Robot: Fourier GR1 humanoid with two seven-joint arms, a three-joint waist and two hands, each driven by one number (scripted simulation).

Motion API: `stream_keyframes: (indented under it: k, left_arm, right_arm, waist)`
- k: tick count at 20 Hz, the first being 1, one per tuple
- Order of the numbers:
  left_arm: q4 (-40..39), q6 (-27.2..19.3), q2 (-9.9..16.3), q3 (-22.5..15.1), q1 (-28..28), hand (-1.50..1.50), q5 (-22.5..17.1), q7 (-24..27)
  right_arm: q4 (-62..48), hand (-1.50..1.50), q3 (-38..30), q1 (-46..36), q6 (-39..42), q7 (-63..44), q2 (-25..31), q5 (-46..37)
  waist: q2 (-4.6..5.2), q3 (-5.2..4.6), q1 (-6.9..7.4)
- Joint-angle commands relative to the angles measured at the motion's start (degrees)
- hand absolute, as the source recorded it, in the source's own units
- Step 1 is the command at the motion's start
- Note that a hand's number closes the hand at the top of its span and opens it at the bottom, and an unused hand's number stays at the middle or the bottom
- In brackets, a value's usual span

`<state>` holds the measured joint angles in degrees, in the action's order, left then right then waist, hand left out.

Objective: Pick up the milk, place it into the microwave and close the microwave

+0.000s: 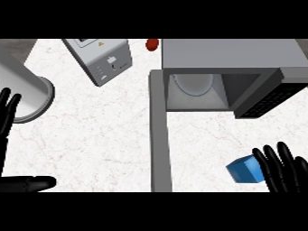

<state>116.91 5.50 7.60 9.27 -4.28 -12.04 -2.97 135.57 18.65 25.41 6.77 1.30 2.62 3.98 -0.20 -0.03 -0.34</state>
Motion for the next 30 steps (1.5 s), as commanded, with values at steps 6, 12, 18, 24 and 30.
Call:
stream_keyframes:
  k: [6,12,18,24,30]
  left_arm:
    - [5.1,4.4,-2.7,-1.5,-11.2,-1.50,-0.6,3.0]
    - [7.3,7.5,-2.8,0.2,-17.8,-1.50,-1.6,6.6]
    - [12.8,8.6,-3.6,0.2,-20.6,-1.50,-2.6,5.6]
    - [13.1,10.1,-6.3,-0.5,-25.0,-1.50,-0.8,7.8]
    - [10.5,12.6,-5.6,1.4,-23.3,-1.50,-1.3,9.2]
  right_arm:
    - [-0.3,-1.50,6.6,11.3,-2.7,10.6,-0.3,-9.1]
    - [1.7,-1.50,3.3,11.9,-8.5,10.0,-1.2,-13.8]
    - [-11.0,-1.50,-1.2,5.7,-14.0,16.3,-2.6,-13.4]
    - [-17.9,-1.50,-9.1,-0.1,-12.5,17.1,-1.4,-8.8]
    - [-25.0,-1.50,-11.9,0.5,-13.2,22.9,-1.3,-8.0]
  waist:
    - [-0.02,0.03,0.14]
    - [0.01,0.00,0.47]
    - [0.09,0.05,0.71]
    - [0.13,0.05,0.83]
    - [0.12,0.04,0.57]
